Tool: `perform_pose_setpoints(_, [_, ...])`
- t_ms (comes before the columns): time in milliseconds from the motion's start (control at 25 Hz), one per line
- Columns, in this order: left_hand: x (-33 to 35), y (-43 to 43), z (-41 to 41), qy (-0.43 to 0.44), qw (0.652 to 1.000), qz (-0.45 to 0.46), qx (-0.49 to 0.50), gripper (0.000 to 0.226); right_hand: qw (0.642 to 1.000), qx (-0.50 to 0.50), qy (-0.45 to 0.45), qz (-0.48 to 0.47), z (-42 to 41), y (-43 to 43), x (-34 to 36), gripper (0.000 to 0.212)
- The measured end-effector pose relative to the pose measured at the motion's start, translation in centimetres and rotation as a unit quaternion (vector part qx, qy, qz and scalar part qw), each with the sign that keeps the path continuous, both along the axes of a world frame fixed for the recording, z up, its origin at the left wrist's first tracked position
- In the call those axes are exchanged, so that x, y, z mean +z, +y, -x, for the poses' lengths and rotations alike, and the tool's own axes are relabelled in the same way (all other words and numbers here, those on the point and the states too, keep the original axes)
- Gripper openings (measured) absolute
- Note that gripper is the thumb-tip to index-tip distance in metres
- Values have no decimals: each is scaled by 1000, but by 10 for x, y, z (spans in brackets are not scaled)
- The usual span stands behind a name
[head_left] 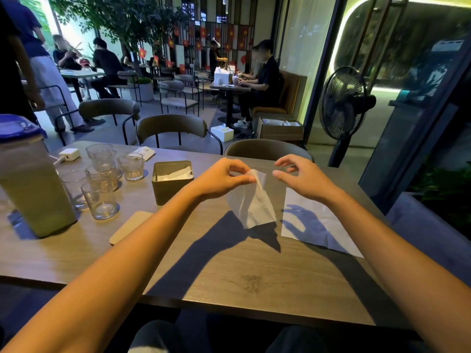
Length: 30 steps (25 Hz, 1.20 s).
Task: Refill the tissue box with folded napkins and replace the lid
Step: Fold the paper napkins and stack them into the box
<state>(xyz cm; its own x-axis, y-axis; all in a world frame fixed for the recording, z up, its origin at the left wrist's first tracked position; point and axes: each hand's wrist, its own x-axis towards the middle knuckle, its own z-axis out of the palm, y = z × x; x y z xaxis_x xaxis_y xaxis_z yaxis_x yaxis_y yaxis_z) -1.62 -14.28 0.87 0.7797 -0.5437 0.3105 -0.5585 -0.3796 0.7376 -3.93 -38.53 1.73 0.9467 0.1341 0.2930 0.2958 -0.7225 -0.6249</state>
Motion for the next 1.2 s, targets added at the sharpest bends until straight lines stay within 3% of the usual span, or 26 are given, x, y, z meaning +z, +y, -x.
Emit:
perform_pose_setpoints(120, [-2,-3,-7,-34,998,24,37,24,996,63,50,-43,8,7,9,33])
perform_pose_setpoints(240, [-4,-8,-9,-50,996,46,58,23,993,107,58,7,14,17,11,28])
perform_pose_setpoints(400, [-7,-13,-4,-54,992,76,83,23,995,84,13,45,12,24,6,17])
perform_pose_setpoints(840, [-8,-8,1,9,988,133,76,12,997,71,-9,25,10,20,10,23])
perform_pose_setpoints(1080, [-10,-11,2,53,983,149,94,41,997,73,-8,13,11,24,12,19])
perform_pose_setpoints(1200, [-10,-12,0,39,984,142,96,20,997,74,-7,10,12,28,12,18])
